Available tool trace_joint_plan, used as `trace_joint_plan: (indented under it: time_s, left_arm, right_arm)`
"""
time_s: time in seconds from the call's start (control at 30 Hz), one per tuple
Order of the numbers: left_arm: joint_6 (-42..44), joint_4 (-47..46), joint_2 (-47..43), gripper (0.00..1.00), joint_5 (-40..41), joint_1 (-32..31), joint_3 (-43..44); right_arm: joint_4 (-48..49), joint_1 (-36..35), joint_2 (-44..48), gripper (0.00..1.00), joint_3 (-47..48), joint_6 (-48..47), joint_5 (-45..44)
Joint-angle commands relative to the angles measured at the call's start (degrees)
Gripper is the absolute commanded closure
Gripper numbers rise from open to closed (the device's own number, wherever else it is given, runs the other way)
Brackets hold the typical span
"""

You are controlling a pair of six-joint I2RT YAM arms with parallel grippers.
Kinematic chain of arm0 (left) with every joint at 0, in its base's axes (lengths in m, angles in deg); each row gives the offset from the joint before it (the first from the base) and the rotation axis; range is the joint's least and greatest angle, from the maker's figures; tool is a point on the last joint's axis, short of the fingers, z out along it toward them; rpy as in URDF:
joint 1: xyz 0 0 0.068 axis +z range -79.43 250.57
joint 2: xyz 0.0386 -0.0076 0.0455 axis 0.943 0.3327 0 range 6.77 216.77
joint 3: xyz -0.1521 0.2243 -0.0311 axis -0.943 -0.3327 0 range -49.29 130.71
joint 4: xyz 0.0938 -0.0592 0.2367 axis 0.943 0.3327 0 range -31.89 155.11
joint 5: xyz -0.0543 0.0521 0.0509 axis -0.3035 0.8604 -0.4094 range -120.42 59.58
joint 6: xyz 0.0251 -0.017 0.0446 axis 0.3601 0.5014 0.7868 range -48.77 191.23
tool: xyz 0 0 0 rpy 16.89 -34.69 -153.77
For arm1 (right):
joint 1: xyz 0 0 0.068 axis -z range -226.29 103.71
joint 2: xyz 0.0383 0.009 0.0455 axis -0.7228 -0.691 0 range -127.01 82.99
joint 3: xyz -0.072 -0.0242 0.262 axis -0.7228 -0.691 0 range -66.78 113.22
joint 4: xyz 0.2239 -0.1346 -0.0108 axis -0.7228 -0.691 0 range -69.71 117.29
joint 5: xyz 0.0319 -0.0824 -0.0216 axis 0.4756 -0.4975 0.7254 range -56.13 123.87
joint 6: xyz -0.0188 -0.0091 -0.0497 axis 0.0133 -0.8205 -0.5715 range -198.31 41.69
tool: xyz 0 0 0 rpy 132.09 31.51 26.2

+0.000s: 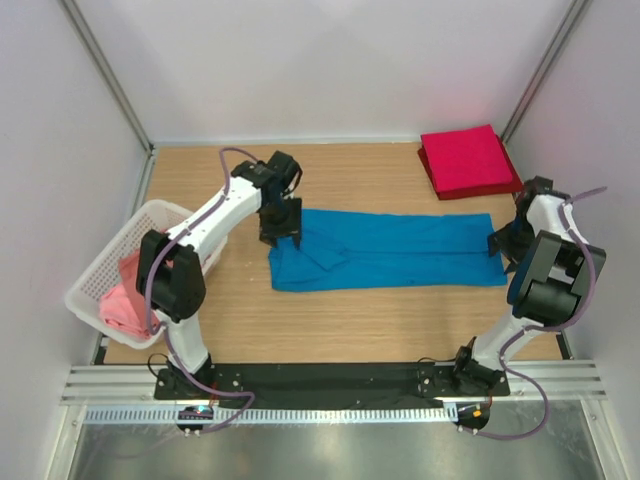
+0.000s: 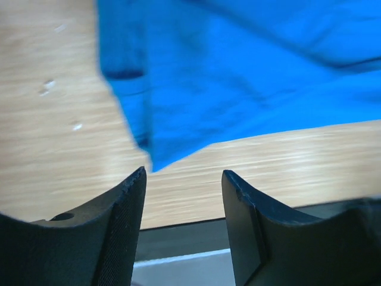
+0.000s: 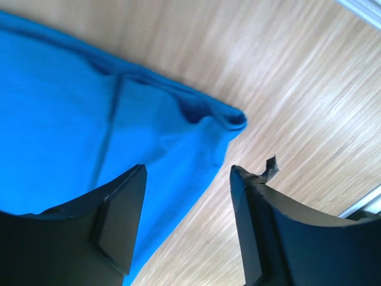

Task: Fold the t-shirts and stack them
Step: Fold the tshirt

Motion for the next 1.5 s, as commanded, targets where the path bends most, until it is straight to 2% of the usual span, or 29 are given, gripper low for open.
trace_joint_plan:
  time_s: [0.0, 0.1, 0.33, 0.47, 0.73, 1.17, 1.37, 1.47]
  left_arm:
    - [-7.6, -5.5, 1.2, 0.45, -11.4, 0.2, 2.0]
    - [-14.6, -11.8, 3.5, 0.45, -15.0, 0.0, -0.2]
    - [-21.1, -20.6, 7.2, 0.40, -11.4, -3.1, -2.8]
    - [-24.0, -21.2, 10.6, 0.38, -9.4, -4.3, -1.8]
    - [-26.5, -22.4, 12.6, 0.35, -5.2, -5.5, -2.0]
    - [-28.9, -28.4, 13.5, 0.35, -5.0, -7.2, -1.3]
    - [-27.5, -30.8, 12.8, 0.34, -4.0, -7.6, 4.0]
    - [-25.1, -28.8, 14.0, 0.34, -1.7, -7.6, 9.1]
  right_arm:
    - [-1.5, -2.7, 3.7, 0.34, 4.5, -0.8, 0.6]
    - [-1.3, -5.2, 3.0, 0.33, 5.8, -0.3, 1.6]
    - [1.8, -8.5, 3.4, 0.31, 5.6, 0.1, 5.3]
    - [2.4, -8.6, 2.7, 0.31, 5.9, 0.3, 7.0]
    - [2.7, -8.7, 1.7, 0.31, 7.2, -1.4, 7.4]
    - [2.6, -8.5, 0.1, 0.31, 9.4, -2.9, 6.9]
    - [2.8, -8.5, 0.6, 0.31, 9.4, -3.0, 6.7]
    - [2.9, -8.5, 0.8, 0.31, 9.0, -3.1, 7.2]
